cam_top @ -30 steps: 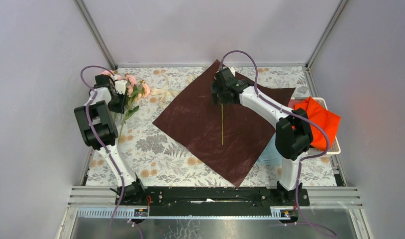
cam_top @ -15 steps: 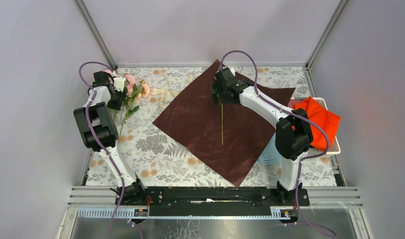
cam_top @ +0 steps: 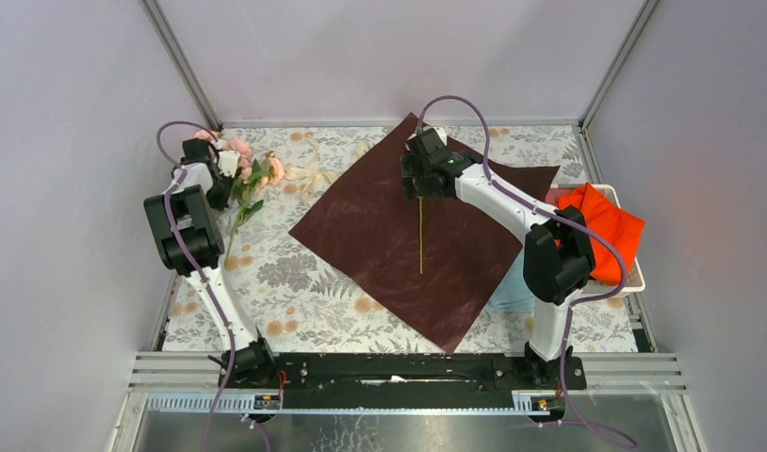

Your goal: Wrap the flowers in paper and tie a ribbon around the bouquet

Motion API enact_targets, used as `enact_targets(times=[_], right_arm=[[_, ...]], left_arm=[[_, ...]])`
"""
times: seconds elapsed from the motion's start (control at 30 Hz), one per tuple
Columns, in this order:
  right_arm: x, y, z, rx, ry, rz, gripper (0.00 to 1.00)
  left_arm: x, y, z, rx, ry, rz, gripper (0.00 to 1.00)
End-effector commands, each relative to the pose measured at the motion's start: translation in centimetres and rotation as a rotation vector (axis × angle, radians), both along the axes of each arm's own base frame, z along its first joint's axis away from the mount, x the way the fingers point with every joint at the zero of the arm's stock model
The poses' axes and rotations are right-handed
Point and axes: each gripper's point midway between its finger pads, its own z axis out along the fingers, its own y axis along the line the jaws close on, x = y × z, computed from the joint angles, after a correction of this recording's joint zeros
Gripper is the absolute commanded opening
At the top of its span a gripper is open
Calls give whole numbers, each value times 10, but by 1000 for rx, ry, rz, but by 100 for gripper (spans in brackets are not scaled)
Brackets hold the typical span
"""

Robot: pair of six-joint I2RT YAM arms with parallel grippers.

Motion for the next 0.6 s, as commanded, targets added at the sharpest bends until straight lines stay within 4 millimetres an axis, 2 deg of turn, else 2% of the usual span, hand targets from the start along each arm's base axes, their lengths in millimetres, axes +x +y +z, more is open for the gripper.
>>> enact_targets(times=[0.0,0.13,0.23,0.3,0.43,0.5,0.57], right_arm=[[-3,-8,35,2,-82,-13,88],[-2,-10,36,-10,-85,-10,88],[-3,-10,40,-7,-93,-9,88],[-3,-11,42,-5,-99,-9,88],[-7,-7,52,33,-111,5,88],[-9,3,59,94,-118,37,87],[-13,22,69,171,-140,92,87]], left_arm=[[13,3,16,2,-75,6,0],[18,1,42,-30,-149,27,0],[22,-2,70,-96,-229,48,0],[22,-8,90,-199,-289,61,0],[11,-29,150,-461,-458,48,0],[0,-45,175,-627,-525,23,0],[-10,-63,197,-792,-572,4,0]])
